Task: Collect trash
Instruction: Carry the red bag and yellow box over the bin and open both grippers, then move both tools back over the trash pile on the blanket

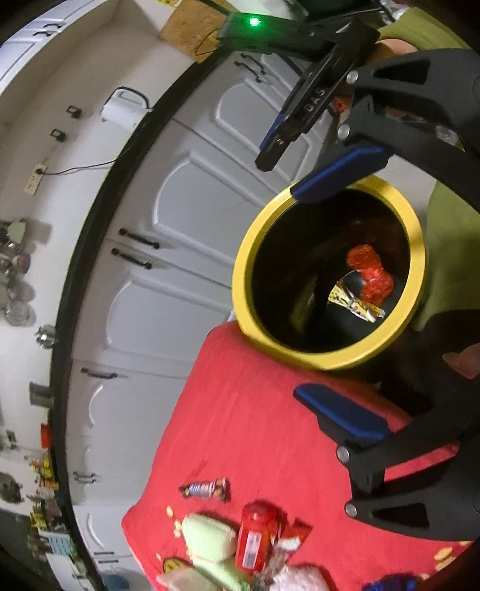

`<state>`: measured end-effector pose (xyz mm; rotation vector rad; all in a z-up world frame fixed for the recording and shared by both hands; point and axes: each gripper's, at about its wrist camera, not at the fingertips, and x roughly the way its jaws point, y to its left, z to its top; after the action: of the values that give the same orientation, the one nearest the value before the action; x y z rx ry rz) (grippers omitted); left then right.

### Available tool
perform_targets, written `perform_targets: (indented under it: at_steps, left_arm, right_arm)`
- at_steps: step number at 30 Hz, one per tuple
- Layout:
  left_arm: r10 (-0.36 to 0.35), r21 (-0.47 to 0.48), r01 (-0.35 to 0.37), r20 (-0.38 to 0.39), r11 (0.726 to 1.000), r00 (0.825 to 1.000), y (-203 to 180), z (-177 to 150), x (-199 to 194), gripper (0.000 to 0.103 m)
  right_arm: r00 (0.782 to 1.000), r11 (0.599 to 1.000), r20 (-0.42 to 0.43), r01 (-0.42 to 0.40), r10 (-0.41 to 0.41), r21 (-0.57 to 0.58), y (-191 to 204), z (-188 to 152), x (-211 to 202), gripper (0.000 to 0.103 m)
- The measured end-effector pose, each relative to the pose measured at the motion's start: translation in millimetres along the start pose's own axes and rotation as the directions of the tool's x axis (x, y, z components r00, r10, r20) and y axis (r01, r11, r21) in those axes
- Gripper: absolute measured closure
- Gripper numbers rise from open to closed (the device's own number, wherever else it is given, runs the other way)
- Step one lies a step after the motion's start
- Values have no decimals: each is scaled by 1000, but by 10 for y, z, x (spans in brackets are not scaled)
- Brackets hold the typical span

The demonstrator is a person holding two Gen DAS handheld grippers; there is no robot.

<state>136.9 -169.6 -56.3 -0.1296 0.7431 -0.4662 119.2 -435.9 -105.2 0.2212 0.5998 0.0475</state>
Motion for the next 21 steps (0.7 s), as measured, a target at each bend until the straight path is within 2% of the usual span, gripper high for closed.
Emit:
perform_targets:
  at_steps: [6, 13, 21]
  left_arm:
    - [50, -29, -48, 76, 998, 996, 162, 98, -237, 11]
    - [109, -70, -99, 168, 993, 980, 395, 153, -577, 11]
    - [160, -115, -137, 219, 984, 962, 642, 141, -858, 11]
  right_arm:
    - [998, 998, 28, -56, 57, -38, 259, 36, -101, 54]
    - [990, 988, 56, -126, 131, -84, 607, 85, -217, 49]
    - [976, 969, 59, -197, 208, -152, 1031, 98, -285, 45]
